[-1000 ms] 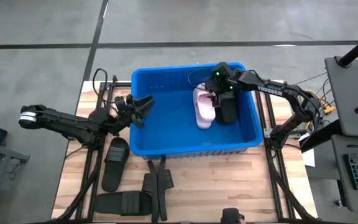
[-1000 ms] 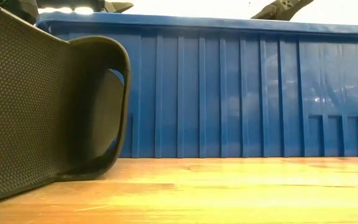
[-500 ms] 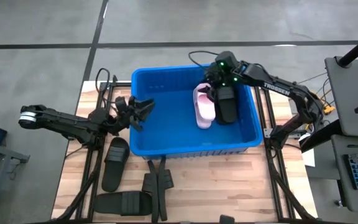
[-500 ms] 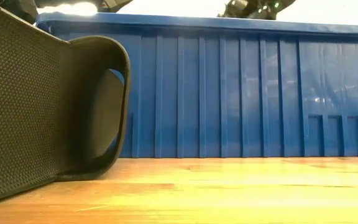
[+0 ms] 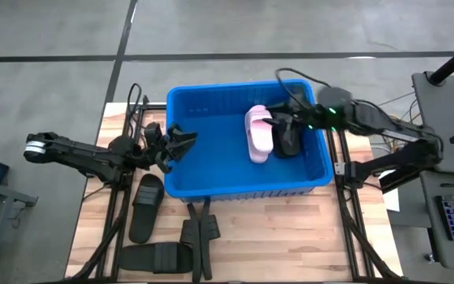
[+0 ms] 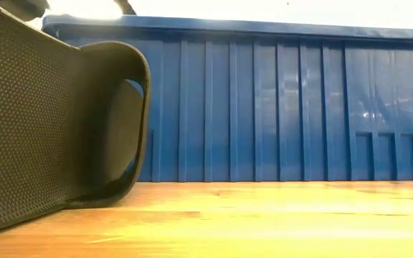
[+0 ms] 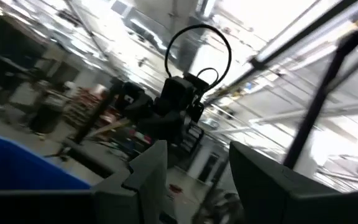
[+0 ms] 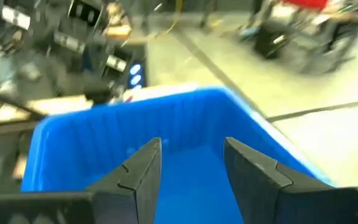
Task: Pick and place slides into bin
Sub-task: Put the black slide into the blue bin
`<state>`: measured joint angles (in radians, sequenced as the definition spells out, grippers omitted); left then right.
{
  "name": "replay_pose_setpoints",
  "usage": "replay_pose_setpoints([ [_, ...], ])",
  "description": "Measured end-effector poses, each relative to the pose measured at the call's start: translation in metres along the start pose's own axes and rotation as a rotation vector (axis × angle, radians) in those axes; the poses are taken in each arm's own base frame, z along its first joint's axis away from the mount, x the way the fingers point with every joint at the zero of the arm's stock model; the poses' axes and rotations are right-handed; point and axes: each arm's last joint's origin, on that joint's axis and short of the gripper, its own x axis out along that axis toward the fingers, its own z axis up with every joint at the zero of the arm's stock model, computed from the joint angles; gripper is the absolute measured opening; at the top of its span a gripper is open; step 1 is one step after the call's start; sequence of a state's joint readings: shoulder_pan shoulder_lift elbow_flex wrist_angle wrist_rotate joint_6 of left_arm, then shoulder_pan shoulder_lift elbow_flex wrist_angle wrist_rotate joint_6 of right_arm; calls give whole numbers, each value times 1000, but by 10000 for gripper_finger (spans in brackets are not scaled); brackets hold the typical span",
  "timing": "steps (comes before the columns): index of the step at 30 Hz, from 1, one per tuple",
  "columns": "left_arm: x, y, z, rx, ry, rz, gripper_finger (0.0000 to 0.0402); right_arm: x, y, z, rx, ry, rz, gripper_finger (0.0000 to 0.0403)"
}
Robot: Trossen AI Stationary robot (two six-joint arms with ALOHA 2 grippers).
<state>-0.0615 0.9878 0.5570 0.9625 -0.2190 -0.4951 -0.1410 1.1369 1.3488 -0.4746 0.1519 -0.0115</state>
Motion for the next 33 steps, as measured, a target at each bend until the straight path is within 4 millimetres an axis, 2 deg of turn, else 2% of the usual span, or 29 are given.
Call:
replay_pose_setpoints([
  [5,2,-8,0,-11,42,-97,160,-40,45,9,10,-124,-111,154],
  [9,5,-22,-1,-24,132,-312,160,-61,78,4,37,-141,-152,150],
  [13,7,-33,-7,-48,188,-408,160,-69,106,-8,35,-135,-188,146],
  [18,13,-47,-8,-75,198,-449,160,-72,127,-20,31,-137,-245,141],
  [24,33,-70,-8,-91,276,-397,160,-69,134,-29,-96,-91,-296,134],
  [30,55,-85,-15,1,677,-128,160,-71,120,-38,-180,-35,-375,132],
  [33,65,-94,-12,35,802,-50,160,-77,111,-40,-200,-44,-464,131],
])
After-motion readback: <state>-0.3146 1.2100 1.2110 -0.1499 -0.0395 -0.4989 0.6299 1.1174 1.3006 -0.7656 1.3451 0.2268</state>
